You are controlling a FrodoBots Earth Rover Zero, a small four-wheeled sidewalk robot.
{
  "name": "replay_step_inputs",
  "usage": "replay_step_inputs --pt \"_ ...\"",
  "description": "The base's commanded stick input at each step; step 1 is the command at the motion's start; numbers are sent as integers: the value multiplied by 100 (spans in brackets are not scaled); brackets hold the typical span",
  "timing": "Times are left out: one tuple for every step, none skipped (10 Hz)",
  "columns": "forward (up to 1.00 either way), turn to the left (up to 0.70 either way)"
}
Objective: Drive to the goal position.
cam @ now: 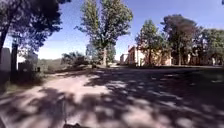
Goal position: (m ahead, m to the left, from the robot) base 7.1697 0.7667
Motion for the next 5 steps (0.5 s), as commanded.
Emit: replay_step_inputs --pt "45 0" --pt "45 0" --pt "45 0" --pt "45 0" --pt "45 0"
